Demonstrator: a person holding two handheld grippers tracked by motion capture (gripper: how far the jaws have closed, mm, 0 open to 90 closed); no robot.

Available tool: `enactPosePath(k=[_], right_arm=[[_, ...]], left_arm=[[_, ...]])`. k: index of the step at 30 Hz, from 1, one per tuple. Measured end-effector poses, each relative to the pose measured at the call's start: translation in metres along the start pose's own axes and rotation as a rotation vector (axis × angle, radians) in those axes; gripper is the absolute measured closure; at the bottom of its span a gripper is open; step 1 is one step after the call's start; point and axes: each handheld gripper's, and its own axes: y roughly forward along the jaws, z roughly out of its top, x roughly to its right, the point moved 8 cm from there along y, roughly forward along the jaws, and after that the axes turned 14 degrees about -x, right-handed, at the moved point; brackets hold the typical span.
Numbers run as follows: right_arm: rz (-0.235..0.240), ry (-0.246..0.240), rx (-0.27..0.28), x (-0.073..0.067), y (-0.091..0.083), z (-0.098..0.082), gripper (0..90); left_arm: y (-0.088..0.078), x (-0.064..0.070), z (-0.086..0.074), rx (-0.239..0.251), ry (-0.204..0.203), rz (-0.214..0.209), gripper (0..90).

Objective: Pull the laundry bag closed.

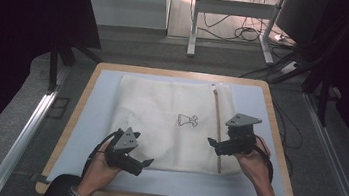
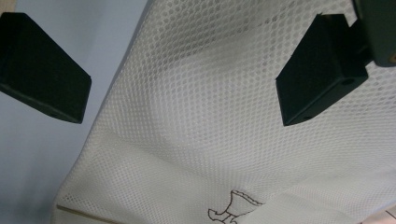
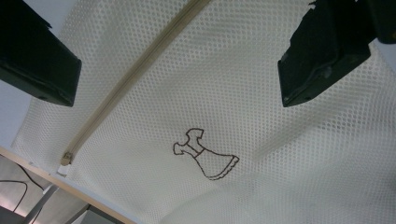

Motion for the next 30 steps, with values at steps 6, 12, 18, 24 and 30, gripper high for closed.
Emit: enactPosePath(k=[6,12,18,24,30], right_arm=[[0.002,0.007,-0.002,-0.003,-0.004,-0.009,0.0],[0.006,0.012,-0.009,-0.007,-0.006,-0.022,0.0],[0.006,0.015,0.0,-0.01,-0.011,-0.029,0.0],[0.004,0.014,0.002,-0.013,-0.014,-0.036,0.0],[-0.004,0.021,0.004,-0.016,-0.016,-0.042,0.0]], left_arm=[[-0.003,-0.001,-0.003,0.002,-0.003,0.005,3.0],[-0.006,-0.003,-0.007,0.003,-0.007,0.014,3.0],[-0.008,-0.004,-0.01,0.0,-0.01,0.021,3.0],[-0.011,-0.006,-0.013,-0.001,-0.015,0.031,2.9],[-0.015,-0.008,-0.018,0.001,-0.025,0.036,2.9]])
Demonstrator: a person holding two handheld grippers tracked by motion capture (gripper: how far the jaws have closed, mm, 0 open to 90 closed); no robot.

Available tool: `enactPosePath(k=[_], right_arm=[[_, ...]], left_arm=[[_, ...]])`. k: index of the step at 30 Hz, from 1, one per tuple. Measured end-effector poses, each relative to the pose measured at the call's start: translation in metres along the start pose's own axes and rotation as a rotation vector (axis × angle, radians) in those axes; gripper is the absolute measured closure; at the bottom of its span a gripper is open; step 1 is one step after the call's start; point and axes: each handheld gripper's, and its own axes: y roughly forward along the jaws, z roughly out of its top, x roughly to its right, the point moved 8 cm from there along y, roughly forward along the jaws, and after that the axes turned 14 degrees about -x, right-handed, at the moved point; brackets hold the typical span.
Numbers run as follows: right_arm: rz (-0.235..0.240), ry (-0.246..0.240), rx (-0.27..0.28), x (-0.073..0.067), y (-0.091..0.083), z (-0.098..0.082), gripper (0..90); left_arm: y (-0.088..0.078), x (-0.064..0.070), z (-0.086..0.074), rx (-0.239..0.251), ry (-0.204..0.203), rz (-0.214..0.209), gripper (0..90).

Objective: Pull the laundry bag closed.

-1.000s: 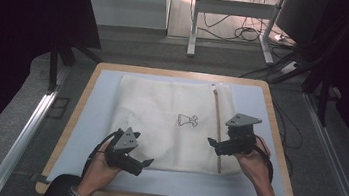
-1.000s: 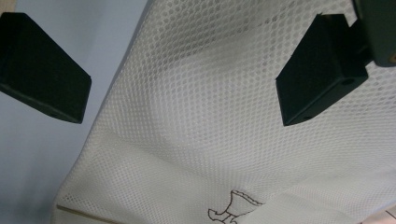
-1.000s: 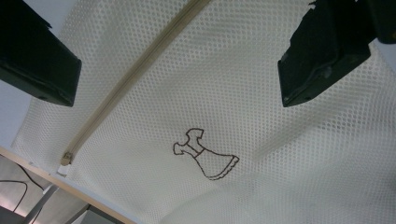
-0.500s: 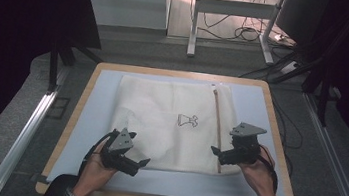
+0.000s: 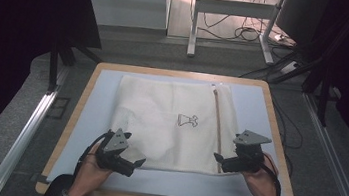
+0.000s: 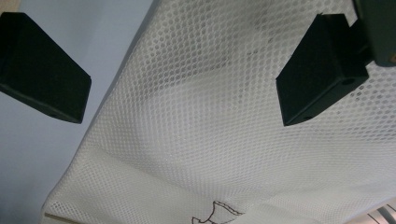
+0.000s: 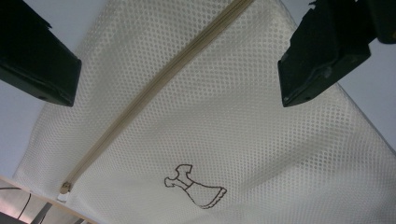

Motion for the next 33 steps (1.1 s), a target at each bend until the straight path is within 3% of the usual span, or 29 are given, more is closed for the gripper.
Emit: enactPosePath(k=[17,33], right_arm=[[-0.006,0.005,0.021,-0.006,-0.016,-0.014,0.0],[-0.041,0.019,0.021,-0.008,-0.033,-0.037,0.0]], left_arm=[[-0.016,-0.006,-0.013,0.019,-0.023,0.032,2.7],[-0.031,-0.012,-0.029,0.039,-0.059,0.06,2.7]])
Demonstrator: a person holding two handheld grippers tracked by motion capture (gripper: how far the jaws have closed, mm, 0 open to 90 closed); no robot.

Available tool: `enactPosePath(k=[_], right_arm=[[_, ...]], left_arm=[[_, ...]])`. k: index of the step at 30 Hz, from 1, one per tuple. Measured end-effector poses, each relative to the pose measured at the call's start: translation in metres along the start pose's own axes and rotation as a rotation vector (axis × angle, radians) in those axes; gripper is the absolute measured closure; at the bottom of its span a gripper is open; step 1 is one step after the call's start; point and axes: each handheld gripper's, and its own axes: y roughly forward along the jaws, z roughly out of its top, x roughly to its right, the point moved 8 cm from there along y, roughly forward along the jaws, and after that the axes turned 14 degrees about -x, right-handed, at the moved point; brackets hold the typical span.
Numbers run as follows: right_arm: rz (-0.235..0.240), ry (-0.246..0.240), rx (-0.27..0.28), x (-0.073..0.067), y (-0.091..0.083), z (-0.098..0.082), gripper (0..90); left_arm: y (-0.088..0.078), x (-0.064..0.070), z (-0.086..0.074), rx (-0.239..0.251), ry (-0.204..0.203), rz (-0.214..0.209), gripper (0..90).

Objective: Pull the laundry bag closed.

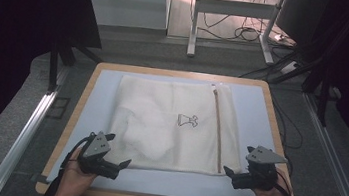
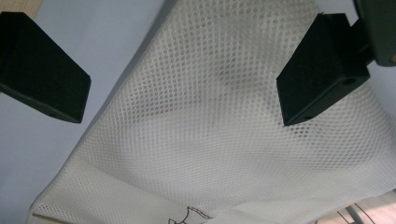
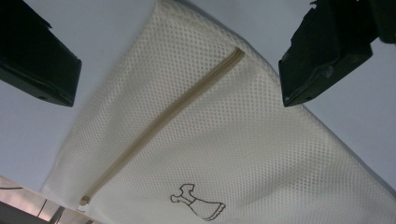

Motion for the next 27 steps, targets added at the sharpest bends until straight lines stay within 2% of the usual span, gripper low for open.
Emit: enactPosePath(k=[10,20,27], right_arm=[[-0.017,0.027,-0.005,0.0,-0.008,-0.018,0.0],[-0.008,0.053,-0.033,-0.001,-0.009,-0.036,0.0],[0.014,0.059,-0.087,-0.005,-0.004,-0.052,0.0]], left_arm=[[-0.006,-0.006,-0.013,0.005,-0.037,0.004,2.7],[-0.012,-0.014,-0.029,0.003,-0.085,0.002,2.7],[-0.013,-0.018,-0.04,-0.013,-0.11,-0.01,2.8]])
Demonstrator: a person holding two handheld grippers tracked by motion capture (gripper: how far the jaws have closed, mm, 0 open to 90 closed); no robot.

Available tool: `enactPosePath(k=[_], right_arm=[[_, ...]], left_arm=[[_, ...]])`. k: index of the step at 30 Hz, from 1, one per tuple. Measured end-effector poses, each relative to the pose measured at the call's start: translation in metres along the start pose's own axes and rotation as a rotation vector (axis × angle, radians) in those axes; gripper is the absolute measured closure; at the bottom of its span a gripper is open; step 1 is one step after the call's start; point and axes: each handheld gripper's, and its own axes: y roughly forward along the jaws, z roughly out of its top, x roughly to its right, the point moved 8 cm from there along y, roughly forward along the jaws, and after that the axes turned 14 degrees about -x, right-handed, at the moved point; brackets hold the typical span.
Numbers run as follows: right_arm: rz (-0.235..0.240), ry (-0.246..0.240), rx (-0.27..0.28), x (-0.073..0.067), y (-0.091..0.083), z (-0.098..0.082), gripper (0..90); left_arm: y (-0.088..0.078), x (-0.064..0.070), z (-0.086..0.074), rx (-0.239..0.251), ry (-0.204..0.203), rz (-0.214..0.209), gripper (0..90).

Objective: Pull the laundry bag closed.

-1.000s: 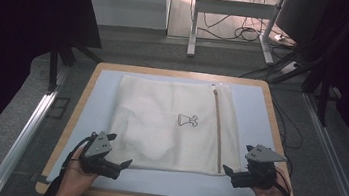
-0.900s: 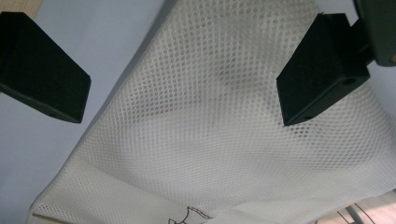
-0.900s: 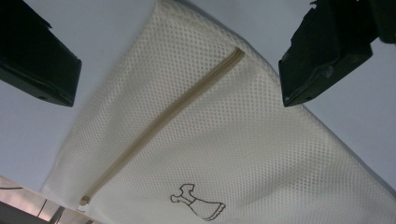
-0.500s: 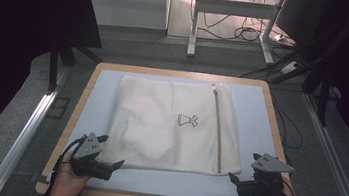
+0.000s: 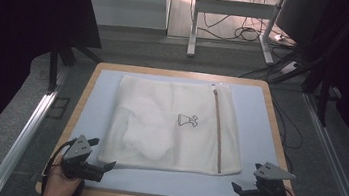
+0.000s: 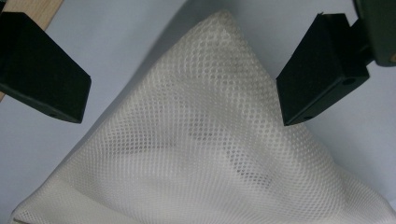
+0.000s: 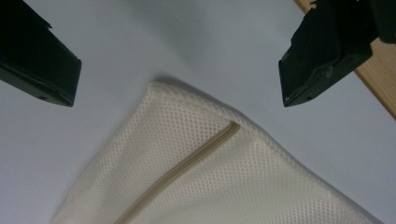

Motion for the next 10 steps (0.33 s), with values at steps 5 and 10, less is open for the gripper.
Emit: enactPosePath(k=[5,10], right_arm=[[0.009,0.008,-0.024,0.0012,0.0035,-0.0042,0.0],[0.021,0.025,-0.013,0.0021,0.0043,-0.0044,0.0]], left_arm=[[0.0017,-0.0015,-0.0022,-0.011,-0.008,-0.008,2.8],[0.0029,-0.0003,-0.0012,-0.015,-0.001,-0.007,2.8]])
